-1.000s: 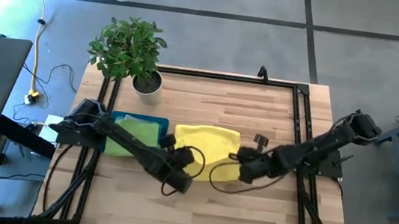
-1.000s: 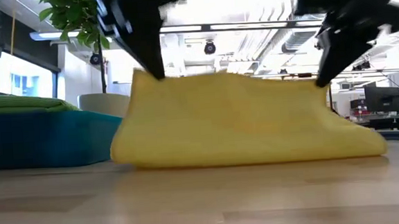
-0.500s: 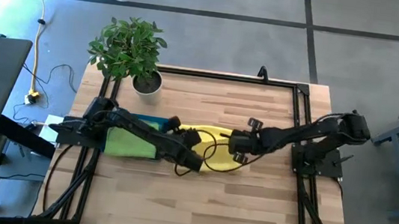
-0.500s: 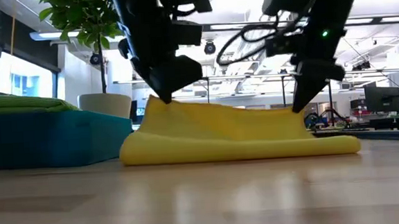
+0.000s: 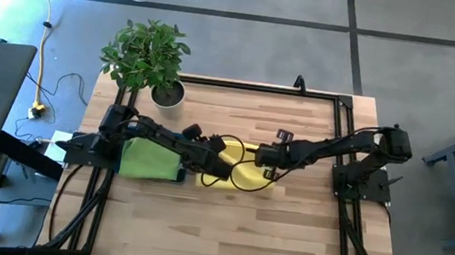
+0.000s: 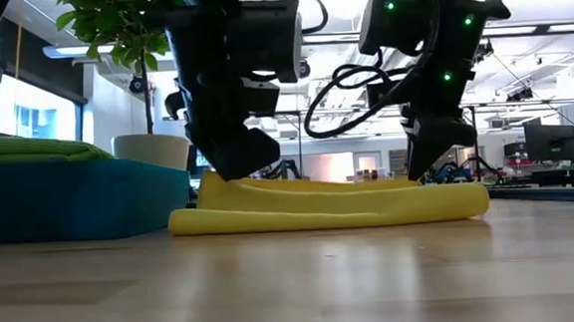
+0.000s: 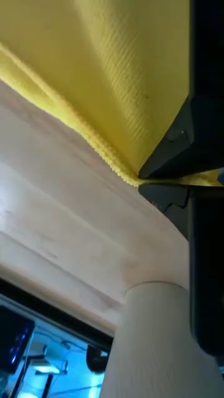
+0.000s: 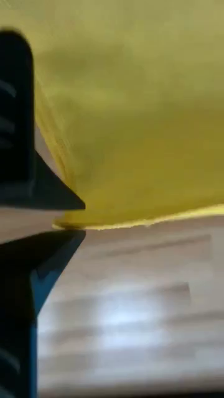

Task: Fold microfiber towels
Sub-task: Fold the yellow towel on the table

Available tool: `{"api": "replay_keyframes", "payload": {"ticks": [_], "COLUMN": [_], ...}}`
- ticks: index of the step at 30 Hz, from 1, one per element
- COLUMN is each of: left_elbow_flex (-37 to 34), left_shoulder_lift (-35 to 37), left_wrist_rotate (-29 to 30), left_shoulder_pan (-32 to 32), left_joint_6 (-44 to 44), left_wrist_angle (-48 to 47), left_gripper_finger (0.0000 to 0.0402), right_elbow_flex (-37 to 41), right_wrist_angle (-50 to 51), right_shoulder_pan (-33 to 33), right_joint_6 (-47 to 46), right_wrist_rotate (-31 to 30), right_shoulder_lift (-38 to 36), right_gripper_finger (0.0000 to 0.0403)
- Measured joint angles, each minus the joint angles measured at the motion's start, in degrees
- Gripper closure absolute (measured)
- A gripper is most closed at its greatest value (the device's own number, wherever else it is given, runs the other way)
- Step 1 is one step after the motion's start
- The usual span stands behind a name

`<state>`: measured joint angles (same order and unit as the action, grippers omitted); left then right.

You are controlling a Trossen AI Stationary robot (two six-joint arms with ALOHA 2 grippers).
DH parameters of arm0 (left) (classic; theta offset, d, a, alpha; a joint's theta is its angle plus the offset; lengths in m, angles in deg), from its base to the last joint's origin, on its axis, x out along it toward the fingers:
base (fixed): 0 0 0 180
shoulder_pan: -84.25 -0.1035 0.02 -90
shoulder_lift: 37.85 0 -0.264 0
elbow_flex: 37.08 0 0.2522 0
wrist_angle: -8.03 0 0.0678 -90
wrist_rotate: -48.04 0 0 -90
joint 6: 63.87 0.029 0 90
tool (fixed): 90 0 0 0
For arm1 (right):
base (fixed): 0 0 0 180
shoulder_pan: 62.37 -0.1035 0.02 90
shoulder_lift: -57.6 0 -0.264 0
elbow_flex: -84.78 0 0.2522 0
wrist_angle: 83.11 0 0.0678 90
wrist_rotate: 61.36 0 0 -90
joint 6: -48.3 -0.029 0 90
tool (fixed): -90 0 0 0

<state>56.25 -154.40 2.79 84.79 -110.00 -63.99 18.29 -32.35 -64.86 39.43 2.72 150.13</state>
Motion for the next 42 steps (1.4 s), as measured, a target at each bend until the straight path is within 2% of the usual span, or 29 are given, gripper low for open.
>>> {"api": "replay_keyframes", "payload": {"ticks": [7, 9, 10, 14, 19, 25, 33, 38, 42], "left_elbow_flex": [0.00, 0.00, 0.00, 0.27, 2.66, 3.67, 3.67, 3.69, 3.93], "left_shoulder_lift": [0.04, 0.04, 0.04, 0.04, 0.11, 0.14, -0.11, -3.15, -5.80], "left_wrist_rotate": [-1.51, -1.42, -1.42, -2.95, -14.24, -22.33, -21.44, -22.55, -22.99], "left_shoulder_pan": [-1.76, -2.16, -2.22, -2.20, -0.50, 4.66, 7.11, 7.12, 7.36], "left_joint_6": [2.24, 4.17, 5.27, 10.02, 14.13, 18.83, 14.72, 13.26, 12.77], "left_wrist_angle": [0.13, -0.06, -0.29, -0.88, -1.82, 0.87, 5.70, 5.87, 5.32], "left_gripper_finger": [0.0330, 0.0311, 0.0302, 0.0280, 0.0276, 0.0282, 0.0291, 0.0296, 0.0300], "right_elbow_flex": [0.00, 0.00, -0.01, 0.72, 4.51, 6.90, 9.84, 10.58, 10.57], "right_wrist_angle": [1.43, 1.28, 0.72, -4.41, -12.89, -13.65, -15.23, -14.04, -13.17], "right_shoulder_pan": [-0.02, 0.00, 0.00, -0.21, -0.56, 0.24, 2.70, 4.16, 4.40], "right_joint_6": [-2.10, -4.58, -5.95, -9.06, -7.46, -4.15, -1.15, -1.15, -1.01], "right_wrist_rotate": [-10.39, -9.54, -7.29, 5.42, 10.85, 10.38, 6.93, 6.28, 2.64], "right_shoulder_lift": [-1.25, -1.87, -2.01, -1.42, -1.33, -1.33, -1.33, -1.33, -1.33], "right_gripper_finger": [0.0254, 0.0242, 0.0240, 0.0244, 0.0260, 0.0275, 0.0281, 0.0281, 0.0281]}}
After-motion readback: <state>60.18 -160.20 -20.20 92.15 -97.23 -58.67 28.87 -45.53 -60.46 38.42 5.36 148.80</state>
